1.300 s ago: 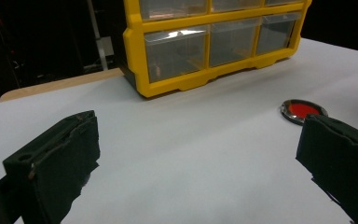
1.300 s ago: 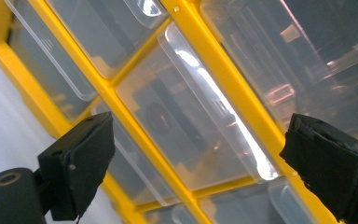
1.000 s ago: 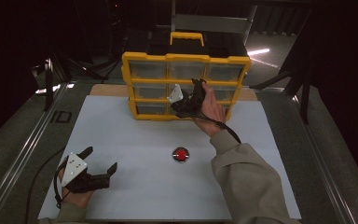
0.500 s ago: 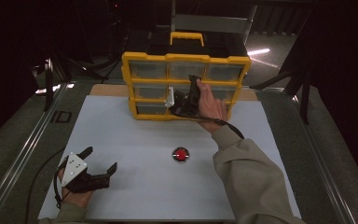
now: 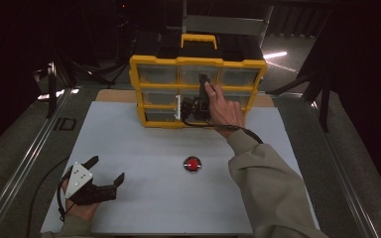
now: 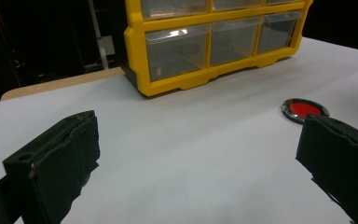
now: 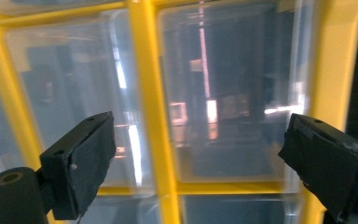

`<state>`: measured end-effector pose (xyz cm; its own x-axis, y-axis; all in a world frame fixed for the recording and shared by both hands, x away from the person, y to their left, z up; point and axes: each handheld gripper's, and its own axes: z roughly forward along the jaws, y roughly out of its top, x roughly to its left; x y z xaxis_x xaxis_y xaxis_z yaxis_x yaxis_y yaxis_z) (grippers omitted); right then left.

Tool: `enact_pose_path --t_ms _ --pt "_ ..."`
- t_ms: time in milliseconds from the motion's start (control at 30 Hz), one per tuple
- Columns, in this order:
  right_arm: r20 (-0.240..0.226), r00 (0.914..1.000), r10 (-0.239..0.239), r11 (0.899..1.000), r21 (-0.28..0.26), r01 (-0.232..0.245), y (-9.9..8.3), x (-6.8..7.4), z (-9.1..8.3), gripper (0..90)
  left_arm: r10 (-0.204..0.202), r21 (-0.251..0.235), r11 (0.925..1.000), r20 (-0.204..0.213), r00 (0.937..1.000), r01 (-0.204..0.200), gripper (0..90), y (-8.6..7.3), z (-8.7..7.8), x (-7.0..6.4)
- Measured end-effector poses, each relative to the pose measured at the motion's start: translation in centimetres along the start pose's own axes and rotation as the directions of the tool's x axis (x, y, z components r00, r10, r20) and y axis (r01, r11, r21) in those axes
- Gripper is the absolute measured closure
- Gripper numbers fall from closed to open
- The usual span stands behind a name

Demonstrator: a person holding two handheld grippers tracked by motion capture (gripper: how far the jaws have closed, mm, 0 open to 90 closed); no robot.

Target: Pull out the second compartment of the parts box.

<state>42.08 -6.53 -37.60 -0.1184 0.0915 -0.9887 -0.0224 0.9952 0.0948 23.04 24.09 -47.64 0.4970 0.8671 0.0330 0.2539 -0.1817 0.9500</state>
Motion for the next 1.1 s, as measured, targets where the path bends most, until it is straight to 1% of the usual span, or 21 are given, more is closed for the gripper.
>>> enact_pose_path --t_ms 33,100,133,267,300,333,367,433,467,533,600,633,700,767,833,900,933,1000,1033,1100 --pt "0.0 1.0 0.0 1.0 0.0 0.0 0.0 0.0 0.0 9.2 0.0 0.0 1.0 0.0 1.0 0.0 0.0 0.0 0.0 0.0" --pt "0.035 0.9992 -0.019 1.0 -0.009 0.019 0.1 -0.3 0.0 9.2 0.0 0.0 1.0 0.0 1.0 0.0 0.0 0.0 0.0 0.0" --pt "0.042 0.9989 -0.019 1.0 -0.011 0.019 0.2 -0.4 0.0 9.2 0.0 0.001 1.0 -0.001 1.0 0.0 0.0 0.0 0.0 0.0" --pt "0.06 0.9978 -0.03 1.0 -0.003 0.03 0.3 -0.7 0.2 9.2 0.0 0.0 1.0 -0.001 1.0 0.0 0.0 0.0 0.0 0.0" --pt "0.069 0.997 -0.034 0.999 0.001 0.034 0.2 -1.0 0.4 10.1 0.0 0.0 1.0 0.0 1.0 0.0 0.0 0.0 0.0 0.0" --pt "0.069 0.997 -0.034 0.999 0.001 0.034 0.2 -1.0 0.4 10.1 0.0 0.0 1.0 0.0 1.0 0.0 0.0 0.0 0.0 0.0" --pt "0.091 0.9952 -0.034 0.999 0.002 0.034 0.1 -1.4 0.6 10.2 -0.001 0.0 1.0 0.0 1.0 0.001 0.0 0.0 0.0 0.0" --pt "0.095 0.9949 -0.032 0.999 0.005 0.032 0.1 -1.5 0.7 10.2 -0.001 0.0 1.0 0.001 1.0 0.001 0.0 0.0 0.0 0.0" --pt "0.111 0.9935 -0.026 1.0 0.011 0.025 0.0 -1.9 0.9 10.2 0.0 -0.001 1.0 0.0 1.0 0.0 0.0 0.0 0.0 0.0" --pt "0.127 0.9916 -0.027 1.0 0.013 0.026 0.0 -2.1 1.2 10.2 -0.001 0.0 1.0 0.001 1.0 0.001 0.0 0.0 0.0 0.0" --pt "0.142 0.9891 -0.041 0.999 0.021 0.038 -0.2 -2.3 1.5 11.7 0.0 0.0 1.0 0.0 1.0 0.0 0.0 0.0 0.0 0.0" --pt "0.148 0.9884 -0.037 0.999 0.022 0.034 -0.2 -2.3 1.6 13.2 -0.002 -0.001 1.0 0.0 1.0 0.002 0.0 0.0 0.0 0.0" --pt "0.158 0.9863 -0.046 0.999 0.019 0.044 -0.2 -2.4 1.6 15.5 -0.002 0.0 1.0 0.0 1.0 0.002 0.0 0.0 0.0 0.0" --pt "0.178 0.9817 -0.067 0.998 0.017 0.065 -0.2 -2.4 1.7 20.7 -0.003 0.0 1.0 -0.001 1.0 0.003 0.0 0.0 0.0 0.0" --pt "0.199 0.9774 -0.07 0.998 0.023 0.066 -0.3 -2.3 1.8 24.7 -0.002 0.0 1.0 0.001 1.0 0.002 0.0 0.0 0.0 0.0" --pt "0.2 0.977 -0.075 0.997 0.02 0.073 -0.4 -2.3 1.8 27.6 -0.002 0.001 1.0 0.002 1.0 0.002 0.0 0.0 0.0 0.0" --pt "0.202 0.9764 -0.077 0.997 0.018 0.075 -0.4 -2.3 1.7 30.6 -0.001 0.001 1.0 0.002 1.0 0.001 0.0 0.0 0.0 0.0" --pt "0.22 0.9709 -0.095 0.995 0.012 0.095 -0.4 -2.2 1.6 36.7 -0.001 0.001 1.0 0.001 1.0 0.001 0.0 0.0 0.0 0.0" --pt "0.22 0.9709 -0.095 0.995 0.012 0.095 -0.4 -2.2 1.6 36.7 -0.001 0.001 1.0 0.001 1.0 0.001 0.0 0.0 0.0 0.0" --pt "0.247 0.9632 -0.106 0.994 0.008 0.107 -0.4 -2.2 1.5 41.4 -0.001 0.001 1.0 0.001 1.0 0.001 0.0 0.0 0.0 0.0"
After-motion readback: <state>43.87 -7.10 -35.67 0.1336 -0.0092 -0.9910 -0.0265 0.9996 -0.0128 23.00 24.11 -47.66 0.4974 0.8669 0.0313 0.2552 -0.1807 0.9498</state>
